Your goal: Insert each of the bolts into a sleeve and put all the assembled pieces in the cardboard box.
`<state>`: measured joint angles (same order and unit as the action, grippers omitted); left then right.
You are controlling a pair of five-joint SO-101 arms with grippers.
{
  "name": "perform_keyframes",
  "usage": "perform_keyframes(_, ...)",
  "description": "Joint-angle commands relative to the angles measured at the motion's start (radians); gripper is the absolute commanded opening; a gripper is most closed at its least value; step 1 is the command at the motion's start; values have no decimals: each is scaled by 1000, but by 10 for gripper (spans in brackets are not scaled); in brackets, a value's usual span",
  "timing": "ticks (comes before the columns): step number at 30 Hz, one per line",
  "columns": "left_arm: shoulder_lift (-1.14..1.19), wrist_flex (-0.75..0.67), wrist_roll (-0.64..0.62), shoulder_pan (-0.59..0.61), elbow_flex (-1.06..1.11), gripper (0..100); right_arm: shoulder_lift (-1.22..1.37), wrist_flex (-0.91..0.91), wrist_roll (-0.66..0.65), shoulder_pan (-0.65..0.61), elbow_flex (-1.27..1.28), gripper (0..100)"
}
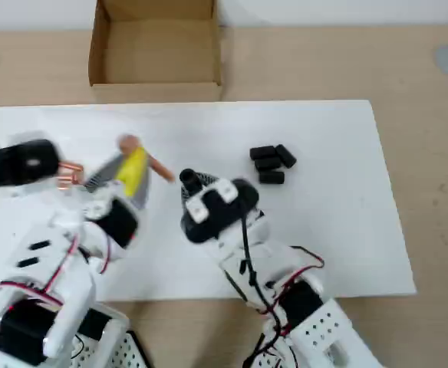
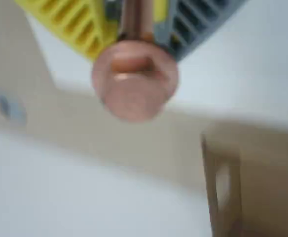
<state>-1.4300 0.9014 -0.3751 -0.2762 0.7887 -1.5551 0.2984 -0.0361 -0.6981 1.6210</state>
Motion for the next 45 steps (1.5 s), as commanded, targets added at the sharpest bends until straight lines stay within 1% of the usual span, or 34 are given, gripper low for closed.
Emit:
perform_keyframes(1, 7, -98, 48, 43, -58, 9, -179, -18, -68, -13, 82, 12)
perform_keyframes(4, 19, -126, 69, 32, -46, 9, -305, 58, -66, -16, 71, 12)
perform_keyframes(7, 77, -118, 75, -35, -34, 9, -378, 153, -66, -19, 68, 12)
perform_keyframes(9, 134, -95, 77, -64, -35, 9, -398, 180, -68, -19, 67, 12)
perform_keyframes(14, 262, -95, 77, -78, -54, 9, -397, 180, -68, -19, 67, 12)
perform_keyframes(17, 298, -87, 77, -78, -84, 9, -397, 180, -66, -19, 67, 12)
perform_keyframes(21, 306, -55, 77, -80, -107, 9, -397, 178, -66, -19, 67, 12)
perform_keyframes(27, 308, 14, 77, -149, -110, 9, -397, 178, -66, -19, 67, 12)
perform_keyframes(29, 306, 32, 72, -155, -109, 9, -397, 178, -66, -19, 67, 12)
perform_keyframes(45, 300, 34, 78, -158, -101, 9, -397, 178, -66, -19, 67, 12)
